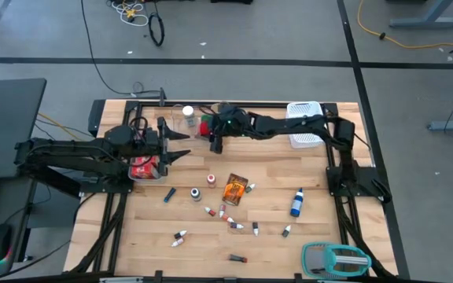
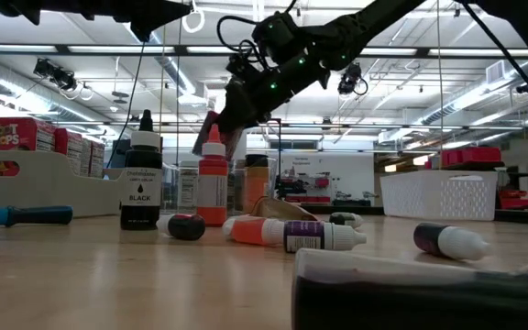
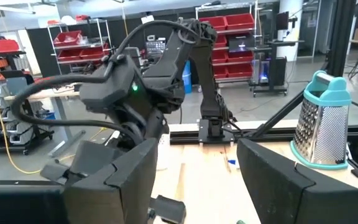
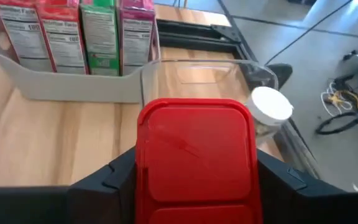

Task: Pick & Place Kitchen Items
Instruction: Put the red seasoning can into the transparent bin

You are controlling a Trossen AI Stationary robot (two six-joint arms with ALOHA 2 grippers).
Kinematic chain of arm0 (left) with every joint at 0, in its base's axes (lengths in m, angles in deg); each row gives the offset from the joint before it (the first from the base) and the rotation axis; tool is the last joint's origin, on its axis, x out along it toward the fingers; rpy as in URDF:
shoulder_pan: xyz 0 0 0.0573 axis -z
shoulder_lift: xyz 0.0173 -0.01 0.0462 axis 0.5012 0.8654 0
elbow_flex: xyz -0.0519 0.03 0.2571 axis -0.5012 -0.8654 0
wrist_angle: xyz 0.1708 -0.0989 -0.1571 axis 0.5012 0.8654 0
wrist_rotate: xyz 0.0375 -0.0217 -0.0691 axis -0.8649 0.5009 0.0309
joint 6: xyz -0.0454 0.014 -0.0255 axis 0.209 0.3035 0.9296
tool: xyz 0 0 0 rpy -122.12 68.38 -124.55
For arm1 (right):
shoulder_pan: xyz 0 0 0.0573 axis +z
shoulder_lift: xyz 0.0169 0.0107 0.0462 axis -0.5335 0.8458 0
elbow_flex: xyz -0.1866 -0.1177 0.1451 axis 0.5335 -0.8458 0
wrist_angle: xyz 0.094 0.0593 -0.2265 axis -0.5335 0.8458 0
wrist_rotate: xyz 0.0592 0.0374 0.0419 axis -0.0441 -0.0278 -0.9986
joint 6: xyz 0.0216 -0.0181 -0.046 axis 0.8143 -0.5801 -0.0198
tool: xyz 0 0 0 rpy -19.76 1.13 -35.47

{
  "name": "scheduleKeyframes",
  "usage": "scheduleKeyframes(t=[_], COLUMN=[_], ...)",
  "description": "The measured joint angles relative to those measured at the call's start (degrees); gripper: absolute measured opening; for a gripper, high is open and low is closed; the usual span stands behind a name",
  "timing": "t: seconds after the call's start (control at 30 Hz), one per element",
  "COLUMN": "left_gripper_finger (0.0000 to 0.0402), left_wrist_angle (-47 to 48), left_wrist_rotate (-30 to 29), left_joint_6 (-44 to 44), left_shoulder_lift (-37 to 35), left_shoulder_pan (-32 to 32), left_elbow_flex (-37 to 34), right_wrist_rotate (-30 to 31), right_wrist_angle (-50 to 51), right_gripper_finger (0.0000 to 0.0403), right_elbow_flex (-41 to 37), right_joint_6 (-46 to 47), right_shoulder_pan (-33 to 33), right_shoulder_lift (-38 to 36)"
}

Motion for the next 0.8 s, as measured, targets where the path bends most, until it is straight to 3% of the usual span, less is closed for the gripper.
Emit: scheduleKeyframes(t=[0.3,0.53,0.8], left_gripper_finger=[0.0231,0.0231,0.0231], left_wrist_angle=[0.0,-0.7,-3.0], left_wrist_rotate=[-1.2,-1.3,-1.4], left_joint_6=[0.0,-0.4,-2.1], left_shoulder_lift=[0.0,0.0,0.0], left_shoulder_pan=[0.0,0.0,0.0], left_elbow_flex=[0.0,0.0,0.0], right_wrist_rotate=[2.3,-4.2,-6.4], right_wrist_angle=[0.1,4.3,6.1], right_gripper_finger=[0.0219,0.0229,0.0216], right_elbow_flex=[0.0,0.0,0.7], right_joint_6=[-2.7,-13.1,-13.5], right_shoulder_pan=[-2.7,-3.5,-3.4], right_shoulder_lift=[-0.2,-0.2,-0.2])
